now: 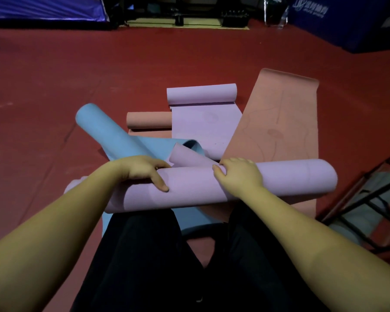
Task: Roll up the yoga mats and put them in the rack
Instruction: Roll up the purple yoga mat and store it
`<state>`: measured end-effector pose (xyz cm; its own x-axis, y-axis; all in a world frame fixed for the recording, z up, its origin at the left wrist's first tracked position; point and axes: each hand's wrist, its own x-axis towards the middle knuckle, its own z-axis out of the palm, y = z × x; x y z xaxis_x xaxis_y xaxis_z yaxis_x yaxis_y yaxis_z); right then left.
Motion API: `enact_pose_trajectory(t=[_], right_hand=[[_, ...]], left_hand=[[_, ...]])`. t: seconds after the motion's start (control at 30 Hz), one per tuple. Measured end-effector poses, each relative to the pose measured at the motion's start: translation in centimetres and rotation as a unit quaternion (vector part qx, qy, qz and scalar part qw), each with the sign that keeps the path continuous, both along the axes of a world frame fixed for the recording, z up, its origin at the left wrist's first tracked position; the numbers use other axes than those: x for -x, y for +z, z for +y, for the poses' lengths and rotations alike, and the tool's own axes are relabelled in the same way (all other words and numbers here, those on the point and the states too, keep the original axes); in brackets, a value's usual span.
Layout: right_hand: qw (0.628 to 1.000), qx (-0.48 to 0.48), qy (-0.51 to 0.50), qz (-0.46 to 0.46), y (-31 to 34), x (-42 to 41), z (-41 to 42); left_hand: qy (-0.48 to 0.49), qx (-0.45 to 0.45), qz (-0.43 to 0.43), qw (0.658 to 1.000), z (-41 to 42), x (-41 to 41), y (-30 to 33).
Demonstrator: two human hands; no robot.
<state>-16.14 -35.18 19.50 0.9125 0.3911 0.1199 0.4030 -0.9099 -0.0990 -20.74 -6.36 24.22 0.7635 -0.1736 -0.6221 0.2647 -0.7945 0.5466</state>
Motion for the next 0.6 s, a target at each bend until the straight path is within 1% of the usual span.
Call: enact_pose_trajectory(t=[0.07, 0.13, 0.2, 0.27, 0.3, 0.33, 0.4, 0.5, 0.6], right_hand=[[1.000, 0.015, 0.001, 0.007, -0.2, -0.7, 0.0], [0.999, 0.023, 0.001, 0.030, -0.2, -1.4, 0.3], [0.997, 0.022, -0.005, 0.071, -0.1, -2.0, 0.6], [0.994, 0.018, -0.009, 0.106, 0.2, -2.6, 1.0], [0.993, 0.019, -0.014, 0.119, 0.2, -2.8, 0.8], [0.992, 0.020, -0.011, 0.127, 0.3, -2.9, 1.3], [0.989, 0.026, -0.011, 0.144, 0.4, -3.3, 1.6], [0.983, 0.032, -0.014, 0.178, 1.0, -3.4, 1.9], [0.979, 0.036, -0.016, 0.201, 2.1, -3.5, 1.9]], left_hand=[[-0.007, -0.037, -0.110, 0.993, 0.0, 0.9, 0.0], [-0.029, -0.078, -0.212, 0.974, -0.2, 2.2, -0.5], [-0.055, -0.137, -0.318, 0.937, -0.7, 3.7, -1.7], [-0.083, -0.235, -0.405, 0.880, -1.3, 5.5, -3.4], [-0.098, -0.286, -0.419, 0.856, -2.1, 6.0, -4.3], [-0.103, -0.333, -0.409, 0.843, -2.5, 6.8, -4.9], [-0.103, -0.389, -0.378, 0.834, -3.7, 6.9, -5.9], [-0.079, -0.418, -0.377, 0.823, -4.2, 6.8, -5.7], [-0.084, -0.412, -0.402, 0.813, -4.0, 6.1, -4.6]])
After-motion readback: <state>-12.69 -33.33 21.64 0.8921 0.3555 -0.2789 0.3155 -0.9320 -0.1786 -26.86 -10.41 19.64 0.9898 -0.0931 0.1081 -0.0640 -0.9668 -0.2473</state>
